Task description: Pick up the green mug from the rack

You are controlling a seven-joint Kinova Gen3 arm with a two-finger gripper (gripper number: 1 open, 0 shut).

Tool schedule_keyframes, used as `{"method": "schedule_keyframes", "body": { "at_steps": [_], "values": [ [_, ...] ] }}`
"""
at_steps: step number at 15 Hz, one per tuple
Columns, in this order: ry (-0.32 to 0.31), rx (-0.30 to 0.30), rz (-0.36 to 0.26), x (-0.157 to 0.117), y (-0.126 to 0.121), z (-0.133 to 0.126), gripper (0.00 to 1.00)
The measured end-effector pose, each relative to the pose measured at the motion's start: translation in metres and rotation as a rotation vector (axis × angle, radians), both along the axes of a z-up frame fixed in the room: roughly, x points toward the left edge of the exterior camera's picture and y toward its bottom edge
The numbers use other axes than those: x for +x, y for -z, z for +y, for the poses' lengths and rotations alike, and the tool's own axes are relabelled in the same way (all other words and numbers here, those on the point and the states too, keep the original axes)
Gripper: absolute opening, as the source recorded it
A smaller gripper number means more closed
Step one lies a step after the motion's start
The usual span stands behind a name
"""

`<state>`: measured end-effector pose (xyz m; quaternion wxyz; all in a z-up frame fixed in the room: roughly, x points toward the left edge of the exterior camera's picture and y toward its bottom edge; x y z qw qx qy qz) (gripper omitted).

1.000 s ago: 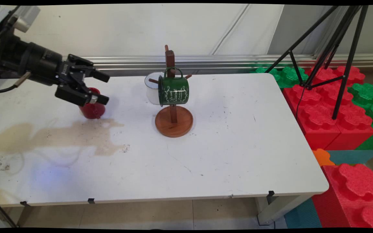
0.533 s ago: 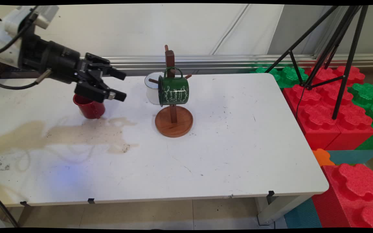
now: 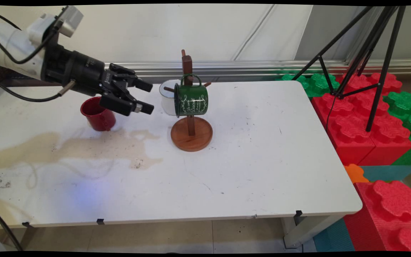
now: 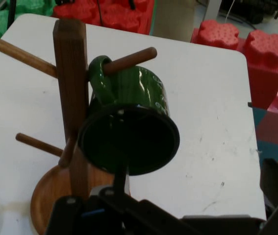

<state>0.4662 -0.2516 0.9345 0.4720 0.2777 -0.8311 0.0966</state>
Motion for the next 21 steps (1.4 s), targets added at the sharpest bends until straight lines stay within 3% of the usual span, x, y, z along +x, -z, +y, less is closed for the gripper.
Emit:
{"method": "schedule_keyframes", "body": {
  "at_steps": [8,21],
  "values": [
    [-0.03,0.034,0.042,-0.01,0.031,-0.008,1.0],
    [-0.097,0.046,0.134,-0.025,0.053,-0.016,1.0]
  ]
}}
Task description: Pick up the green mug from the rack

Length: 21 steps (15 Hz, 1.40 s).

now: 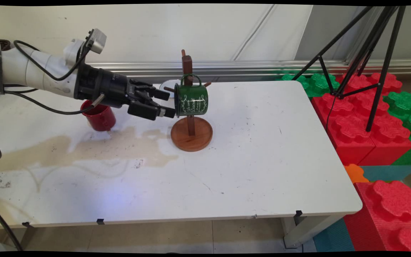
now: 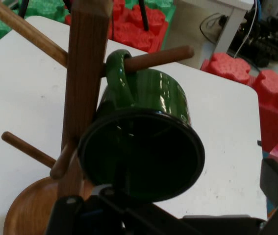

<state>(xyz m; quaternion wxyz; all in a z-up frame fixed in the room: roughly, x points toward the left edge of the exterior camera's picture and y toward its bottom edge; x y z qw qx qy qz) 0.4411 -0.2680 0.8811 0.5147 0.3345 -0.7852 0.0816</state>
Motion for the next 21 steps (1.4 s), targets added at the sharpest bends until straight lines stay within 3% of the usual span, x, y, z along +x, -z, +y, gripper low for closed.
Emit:
{"method": "schedule_keyframes", "body": {
  "at_steps": [12,19,20,21],
  "values": [
    [-0.067,0.006,0.073,-0.013,0.014,-0.006,1.0],
    [-0.082,0.006,0.084,-0.015,0.02,-0.006,1.0],
    [-0.084,0.006,0.085,-0.015,0.02,-0.006,0.0],
    [-0.084,0.006,0.085,-0.015,0.02,-0.006,0.0]
  ]
}}
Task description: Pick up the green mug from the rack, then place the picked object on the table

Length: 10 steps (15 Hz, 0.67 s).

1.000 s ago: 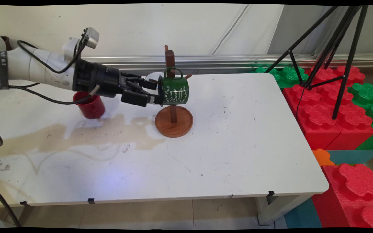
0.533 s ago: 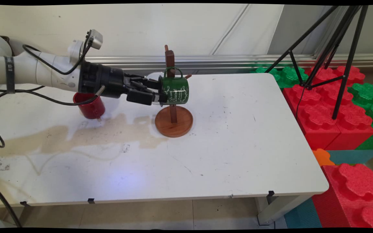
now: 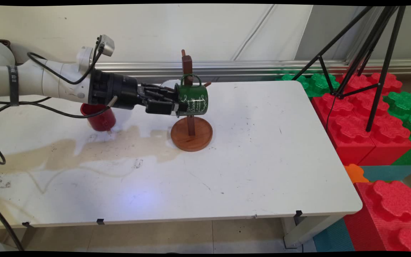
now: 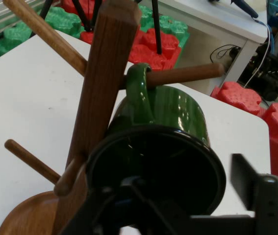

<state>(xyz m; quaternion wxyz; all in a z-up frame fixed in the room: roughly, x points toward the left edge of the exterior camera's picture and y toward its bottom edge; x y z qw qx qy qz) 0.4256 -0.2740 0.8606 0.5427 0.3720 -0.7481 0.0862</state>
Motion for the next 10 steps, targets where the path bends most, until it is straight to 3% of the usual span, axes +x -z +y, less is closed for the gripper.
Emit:
{"method": "schedule_keyframes", "body": {
  "at_steps": [10],
  "values": [
    [0.01,0.016,0.003,0.0001,0.0045,0.0028,0.0]
  ]
}}
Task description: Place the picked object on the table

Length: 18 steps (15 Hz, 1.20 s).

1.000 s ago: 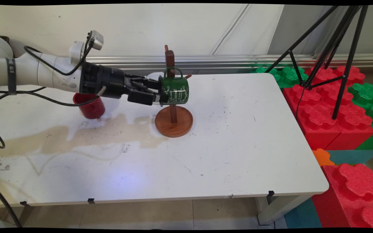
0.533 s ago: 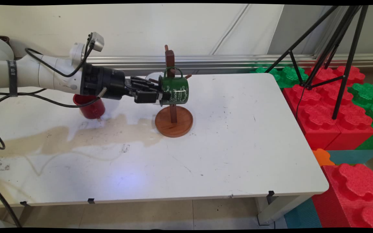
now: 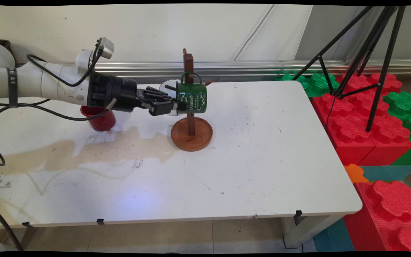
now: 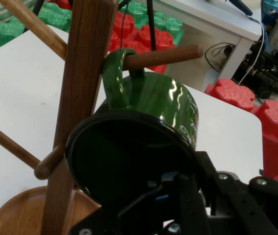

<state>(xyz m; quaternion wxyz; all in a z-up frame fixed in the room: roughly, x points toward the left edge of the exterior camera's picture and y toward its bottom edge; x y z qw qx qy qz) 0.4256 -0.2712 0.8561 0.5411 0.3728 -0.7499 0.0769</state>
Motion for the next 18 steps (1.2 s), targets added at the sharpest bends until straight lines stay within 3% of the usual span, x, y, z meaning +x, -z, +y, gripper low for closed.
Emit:
{"method": "schedule_keyframes", "body": {
  "at_steps": [18],
  "values": [
    [0.079,0.001,0.021,-0.005,-0.019,0.02,0.0]
  ]
}}
